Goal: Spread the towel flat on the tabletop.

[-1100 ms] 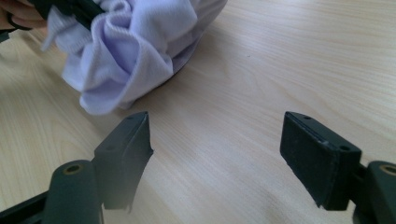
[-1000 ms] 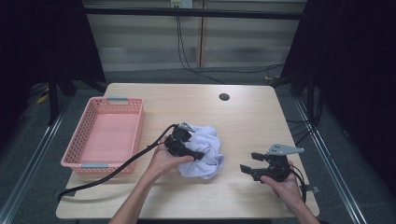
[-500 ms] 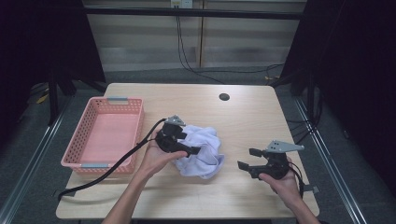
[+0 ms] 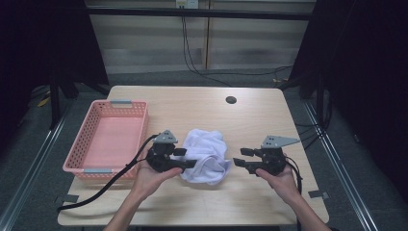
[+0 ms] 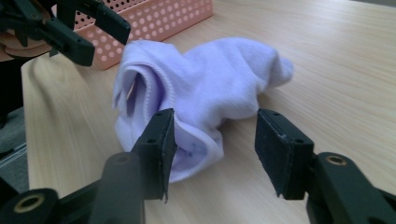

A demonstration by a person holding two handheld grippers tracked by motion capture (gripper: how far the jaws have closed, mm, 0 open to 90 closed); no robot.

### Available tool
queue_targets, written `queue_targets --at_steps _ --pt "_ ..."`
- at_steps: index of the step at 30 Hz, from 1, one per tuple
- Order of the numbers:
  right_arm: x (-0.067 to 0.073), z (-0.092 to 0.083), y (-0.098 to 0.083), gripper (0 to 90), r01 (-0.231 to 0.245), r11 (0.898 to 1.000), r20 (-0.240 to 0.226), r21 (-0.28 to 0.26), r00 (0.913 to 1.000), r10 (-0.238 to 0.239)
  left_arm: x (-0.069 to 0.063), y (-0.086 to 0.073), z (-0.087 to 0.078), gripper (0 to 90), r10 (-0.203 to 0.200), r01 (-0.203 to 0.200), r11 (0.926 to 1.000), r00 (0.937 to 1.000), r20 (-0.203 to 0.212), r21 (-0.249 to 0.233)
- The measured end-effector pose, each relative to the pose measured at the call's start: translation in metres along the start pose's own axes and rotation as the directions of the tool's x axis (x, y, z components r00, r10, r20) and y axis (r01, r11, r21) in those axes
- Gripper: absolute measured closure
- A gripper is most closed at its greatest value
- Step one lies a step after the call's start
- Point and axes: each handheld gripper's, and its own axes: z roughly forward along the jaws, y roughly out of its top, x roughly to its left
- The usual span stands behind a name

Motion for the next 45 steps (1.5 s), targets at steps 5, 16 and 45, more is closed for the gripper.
queue_targets --at_steps 5,16,45 --pt "0.006 0.021 0.015 59.0 0.043 0.999 -0.055 0.026 0.9976 -0.041 -0.004 -0.023 -0.013 44.2 -0.020 0.020 0.9998 0.9995 -0.023 0.002" --pt "0.012 0.054 0.017 65.4 0.089 0.992 -0.067 0.084 0.9943 -0.083 -0.021 -0.037 0.019 60.3 0.013 -0.014 0.9999 0.9961 0.087 0.003" --pt "-0.020 0.038 0.017 88.9 -0.091 0.996 -0.062 -0.005 0.9939 0.091 -0.016 -0.023 0.064 88.9 0.123 -0.124 0.9922 0.9880 0.094 0.005"
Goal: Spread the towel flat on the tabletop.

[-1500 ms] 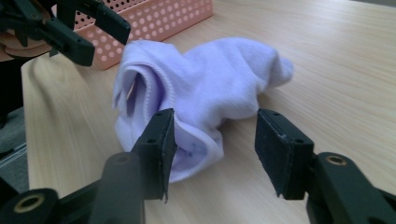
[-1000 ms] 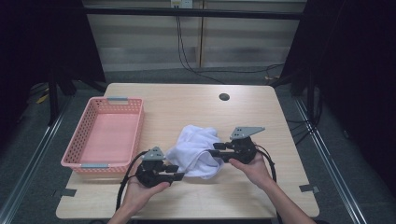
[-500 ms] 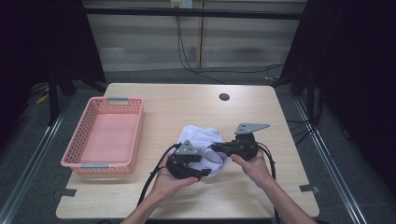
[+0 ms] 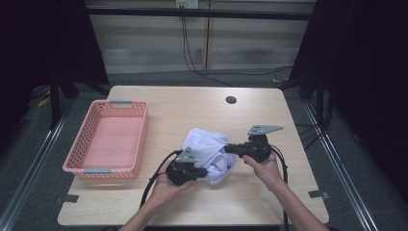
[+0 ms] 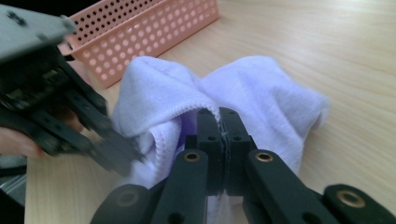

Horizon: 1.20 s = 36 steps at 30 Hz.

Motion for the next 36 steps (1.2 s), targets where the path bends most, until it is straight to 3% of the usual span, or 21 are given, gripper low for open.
queue_targets --at_steps 2,6,8,9,11,12,13,14,15,16,18,21,22,25,28,30,31,32,34,35,36 --pt "-0.004 -0.007 0.002 89.0 -0.008 1.000 0.011 -0.021 0.9999 0.008 0.007 0.003 -0.024 89.0 -0.046 0.049 0.9942 0.9983 0.038 -0.095" --pt "-0.011 -0.022 0.008 89.0 -0.017 0.998 0.032 -0.068 0.9993 0.020 0.012 0.009 -0.046 89.0 -0.070 0.075 0.9828 0.9969 0.034 -0.169" --pt "-0.014 -0.032 0.013 89.0 -0.018 0.995 0.049 -0.096 0.9985 0.023 0.018 0.016 -0.068 89.0 -0.097 0.098 0.9655 0.9952 0.017 -0.241" --pt "-0.014 -0.032 0.013 89.0 -0.018 0.995 0.049 -0.096 0.9985 0.023 0.018 0.016 -0.068 89.0 -0.097 0.098 0.9655 0.9952 0.017 -0.241" --pt "-0.018 -0.041 0.019 89.0 -0.017 0.992 0.060 -0.123 0.9979 0.024 0.022 0.020 -0.081 89.0 -0.111 0.109 0.9541 0.9938 0.009 -0.279" --pt "-0.022 -0.050 0.027 89.0 -0.020 0.989 0.076 -0.148 0.9966 0.031 0.025 0.024 -0.094 89.0 -0.126 0.115 0.9424 0.9919 -0.014 -0.314" --pt "-0.022 -0.050 0.027 89.0 -0.020 0.989 0.076 -0.148 0.9966 0.031 0.025 0.024 -0.094 89.0 -0.126 0.115 0.9424 0.9919 -0.014 -0.314" --pt "-0.025 -0.054 0.031 89.0 -0.019 0.986 0.086 -0.165 0.9957 0.034 0.026 0.026 -0.101 89.0 -0.128 0.116 0.9356 0.9918 -0.012 -0.333" --pt "-0.028 -0.063 0.040 89.0 -0.016 0.981 0.105 -0.195 0.9938 0.037 0.028 0.031 -0.115 89.1 -0.139 0.120 0.9187 0.9901 -0.024 -0.376" --pt "-0.030 -0.068 0.045 89.0 -0.010 0.978 0.124 -0.208 0.9917 0.036 0.028 0.031 -0.115 89.1 -0.139 0.120 0.9187 0.9901 -0.024 -0.376" --pt "-0.034 -0.079 0.056 89.1 0.007 0.972 0.151 -0.233 0.9882 0.029 0.033 0.040 -0.136 89.1 -0.155 0.121 0.9012 0.9866 -0.049 -0.416" --pt "-0.039 -0.089 0.069 89.1 0.019 0.969 0.183 -0.248 0.9827 0.028 0.037 0.048 -0.149 89.2 -0.169 0.112 0.8916 0.9814 -0.092 -0.439" --pt "-0.042 -0.094 0.076 89.1 0.020 0.966 0.197 -0.259 0.9798 0.032 0.040 0.051 -0.154 89.3 -0.177 0.122 0.8813 0.9810 -0.080 -0.457" --pt "-0.050 -0.107 0.105 89.2 0.040 0.958 0.256 -0.282 0.9661 0.035 0.052 0.070 -0.164 89.3 -0.199 0.123 0.8645 0.9739 -0.109 -0.487" --pt "-0.054 -0.112 0.120 89.2 0.049 0.952 0.273 -0.301 0.9612 0.037 0.056 0.080 -0.166 89.3 -0.200 0.115 0.8588 0.9723 -0.121 -0.499" --pt "-0.055 -0.121 0.141 89.2 0.069 0.935 0.288 -0.349 0.9569 0.036 0.057 0.091 -0.172 89.3 -0.193 0.102 0.8434 0.9740 -0.119 -0.527" --pt "-0.055 -0.121 0.141 89.2 0.069 0.935 0.288 -0.349 0.9569 0.036 0.054 0.095 -0.175 89.3 -0.186 0.085 0.8366 0.9733 -0.134 -0.541" --pt "-0.054 -0.130 0.148 89.2 0.087 0.918 0.289 -0.387 0.9568 0.031 0.047 0.100 -0.180 89.3 -0.160 0.064 0.8263 0.9793 -0.124 -0.560" --pt "-0.053 -0.133 0.149 89.2 0.093 0.913 0.292 -0.397 0.9560 0.029 0.041 0.100 -0.179 89.3 -0.146 0.046 0.8305 0.9795 -0.138 -0.555" --pt "-0.052 -0.136 0.147 89.2 0.096 0.911 0.295 -0.402 0.9549 0.030 0.034 0.099 -0.177 89.3 -0.135 0.035 0.8383 0.9802 -0.145 -0.544" --pt "-0.052 -0.138 0.142 89.2 0.094 0.911 0.292 -0.403 0.9561 0.030 0.029 0.095 -0.173 89.3 -0.129 0.052 0.8478 0.9856 -0.109 -0.528"
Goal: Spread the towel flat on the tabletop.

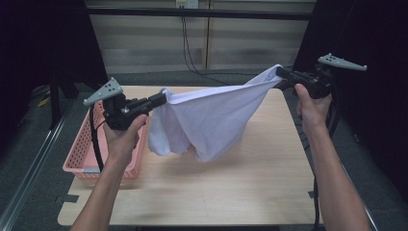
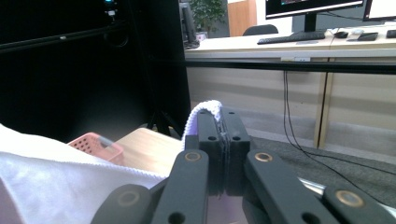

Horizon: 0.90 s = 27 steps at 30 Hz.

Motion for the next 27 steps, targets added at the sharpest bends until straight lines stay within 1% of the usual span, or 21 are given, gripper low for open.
queue_targets --at_steps 2,3,4,5,6,7,8,9,10,11,12,13,14,17,18,20,23,24,25,26,27 --pt "-0.001 -0.011 -0.024 89.2 -0.003 0.999 0.004 0.048 1.0000 0.003 -0.013 -0.031 0.003 89.0 -0.014 0.010 0.9954 0.9991 0.041 0.095" --pt "-0.001 -0.011 -0.024 89.2 -0.003 0.999 0.004 0.048 1.0000 0.003 -0.013 -0.031 0.003 88.8 -0.014 0.010 0.9954 0.9991 0.041 0.095" --pt "-0.003 -0.020 -0.048 89.2 -0.012 0.996 0.010 0.089 0.9999 0.011 -0.020 -0.057 0.005 88.6 -0.041 0.030 0.9890 0.9965 0.073 0.145" --pt "-0.003 -0.020 -0.048 89.2 -0.012 0.996 0.010 0.089 0.9999 0.011 -0.020 -0.057 0.005 88.4 -0.041 0.030 0.9890 0.9965 0.073 0.145" --pt "-0.006 -0.029 -0.073 89.2 -0.026 0.990 0.021 0.136 0.9995 0.024 -0.024 -0.080 0.007 87.9 -0.078 0.057 0.9798 0.9920 0.099 0.192" --pt "-0.008 -0.034 -0.086 89.2 -0.038 0.988 0.027 0.151 0.9991 0.034 -0.024 -0.080 0.007 87.5 -0.078 0.057 0.9798 0.9920 0.099 0.192" --pt "-0.010 -0.039 -0.098 89.2 -0.047 0.984 0.030 0.173 0.9986 0.043 -0.029 -0.101 0.009 87.1 -0.097 0.063 0.9673 0.9867 0.130 0.246" --pt "-0.010 -0.039 -0.098 89.2 -0.047 0.984 0.030 0.173 0.9986 0.043 -0.029 -0.101 0.009 85.8 -0.097 0.063 0.9673 0.9867 0.130 0.246" --pt "-0.014 -0.048 -0.121 89.1 -0.068 0.974 0.046 0.217 0.9972 0.060 -0.032 -0.118 0.012 81.9 -0.110 0.064 0.9496 0.9846 0.136 0.307" --pt "-0.014 -0.048 -0.121 89.1 -0.068 0.974 0.046 0.217 0.9972 0.060 -0.032 -0.118 0.012 80.2 -0.110 0.064 0.9496 0.9846 0.136 0.307" --pt "-0.017 -0.055 -0.142 88.8 -0.074 0.961 0.061 0.265 0.9963 0.060 -0.033 -0.129 0.010 77.7 -0.128 0.078 0.9395 0.9827 0.133 0.334" --pt "-0.017 -0.055 -0.142 88.8 -0.074 0.961 0.061 0.265 0.9963 0.060 -0.033 -0.129 0.010 71.9 -0.128 0.078 0.9395 0.9827 0.133 0.334" --pt "-0.019 -0.062 -0.159 79.6 -0.085 0.949 0.075 0.303 0.9950 0.065 -0.032 -0.136 0.006 64.6 -0.138 0.089 0.9368 0.9826 0.124 0.338" --pt "-0.019 -0.068 -0.171 69.1 -0.100 0.936 0.087 0.337 0.9934 0.075 -0.028 -0.139 0.004 58.8 -0.135 0.090 0.9351 0.9848 0.109 0.343" --pt "-0.017 -0.076 -0.176 57.7 -0.112 0.935 0.120 0.336 0.9899 0.075 -0.024 -0.141 0.004 58.7 -0.132 0.089 0.9316 0.9864 0.098 0.352" --pt "-0.015 -0.083 -0.176 52.4 -0.108 0.940 0.139 0.324 0.9881 0.066 -0.013 -0.147 0.012 58.1 -0.134 0.091 0.9150 0.9875 0.083 0.393" --pt "-0.011 -0.088 -0.174 49.0 -0.109 0.948 0.128 0.300 0.9890 0.074 -0.005 -0.153 0.018 57.8 -0.119 0.086 0.9113 0.9912 0.057 0.403" --pt "-0.003 -0.090 -0.171 46.1 -0.086 0.953 0.120 0.290 0.9913 0.053 0.003 -0.162 0.024 57.8 -0.118 0.092 0.8966 0.9925 0.033 0.433" --pt "0.001 -0.090 -0.170 45.2 -0.081 0.955 0.107 0.284 0.9929 0.052 0.003 -0.162 0.024 57.6 -0.118 0.092 0.8966 0.9925 0.033 0.433" --pt "0.006 -0.089 -0.170 44.9 -0.077 0.957 0.088 0.280 0.9947 0.054 0.005 -0.166 0.026 56.5 -0.120 0.101 0.8896 0.9927 0.015 0.446" --pt "0.011 -0.087 -0.171 44.9 -0.077 0.956 0.061 0.282 0.9962 0.062 0.010 -0.174 0.030 55.8 -0.107 0.095 0.8732 0.9943 -0.003 0.478"
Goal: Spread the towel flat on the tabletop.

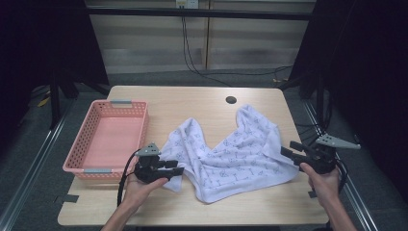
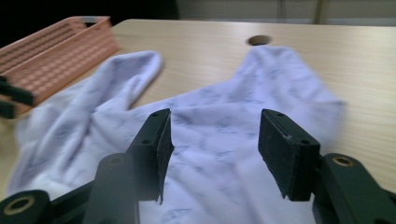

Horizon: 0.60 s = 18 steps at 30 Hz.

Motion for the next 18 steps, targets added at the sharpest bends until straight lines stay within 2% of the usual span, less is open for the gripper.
queue_targets --at_steps 1,3,4,5,6,7,8,9,10,11,12,13,14,15,16,17,18 --pt "0.006 0.003 -0.002 44.9 0.008 1.000 -0.021 0.010 0.9998 -0.008 0.002 -0.002 0.003 54.3 0.012 -0.012 0.9998 0.9997 -0.021 0.017" --pt "0.011 0.008 -0.004 44.7 0.016 1.000 -0.039 0.020 0.9991 -0.016 0.005 -0.004 0.006 53.8 0.015 -0.014 0.9995 0.9995 -0.029 0.030" --pt "0.016 0.013 -0.008 44.7 0.009 0.999 -0.068 0.035 0.9977 -0.007 0.009 -0.006 0.009 55.1 0.000 0.001 0.9993 0.9993 -0.038 0.038" --pt "0.027 0.025 -0.016 44.6 0.005 0.998 -0.115 0.070 0.9934 0.003 0.014 -0.011 0.015 62.8 0.001 0.003 0.9961 0.9991 -0.043 0.088" --pt "0.027 0.025 -0.016 44.6 0.005 0.998 -0.115 0.070 0.9934 0.003 0.014 -0.011 0.015 69.4 0.001 0.003 0.9961 0.9991 -0.043 0.088" --pt "0.038 0.038 -0.023 44.5 0.030 0.993 -0.152 0.117 0.9884 -0.012 0.013 -0.015 0.022 73.6 0.015 -0.008 0.9930 0.9984 -0.054 0.118" --pt "0.038 0.038 -0.023 44.5 0.030 0.993 -0.152 0.117 0.9884 -0.012 0.013 -0.015 0.022 76.0 0.015 -0.008 0.9930 0.9984 -0.054 0.118" --pt "0.043 0.044 -0.026 44.5 0.036 0.990 -0.163 0.139 0.9866 -0.013 0.013 -0.015 0.022 76.0 0.016 -0.009 0.9923 0.9984 -0.054 0.123" --pt "0.053 0.052 -0.028 45.0 0.070 0.985 -0.182 0.157 0.9825 -0.041 0.011 -0.015 0.023 79.9 0.009 -0.002 0.9930 0.9983 -0.058 0.118" --pt "0.059 0.054 -0.029 45.0 0.086 0.984 -0.179 0.157 0.9822 -0.057 0.010 -0.015 0.023 80.0 0.014 -0.007 0.9927 0.9980 -0.061 0.120" --pt "0.065 0.055 -0.028 45.4 0.106 0.983 -0.186 0.153 0.9796 -0.076 0.007 -0.016 0.024 80.3 0.005 0.001 0.9930 0.9988 -0.049 0.118" --pt "0.071 0.057 -0.028 45.5 0.126 0.981 -0.203 0.148 0.9745 -0.095 0.000 -0.018 0.026 80.3 0.021 -0.018 0.9919 0.9995 -0.025 0.126" --pt "0.071 0.057 -0.028 45.5 0.126 0.981 -0.203 0.148 0.9745 -0.095 0.000 -0.018 0.026 80.4 0.021 -0.018 0.9919 0.9995 -0.025 0.126" --pt "0.077 0.059 -0.030 45.5 0.139 0.978 -0.221 0.154 0.9698 -0.103 -0.004 -0.018 0.028 80.4 0.024 -0.022 0.9906 0.9996 -0.016 0.135" --pt "0.083 0.062 -0.032 45.4 0.152 0.974 -0.238 0.166 0.9651 -0.110 -0.008 -0.018 0.030 80.4 0.025 -0.027 0.9895 0.9996 0.012 0.142" --pt "0.096 0.070 -0.039 45.3 0.200 0.959 -0.265 0.202 0.9536 -0.143 -0.019 -0.017 0.036 80.4 0.047 -0.051 0.9873 0.9985 0.027 0.151" --pt "0.096 0.070 -0.039 45.3 0.200 0.959 -0.265 0.202 0.9536 -0.143 -0.019 -0.017 0.036 80.3 0.047 -0.051 0.9873 0.9985 0.027 0.151"
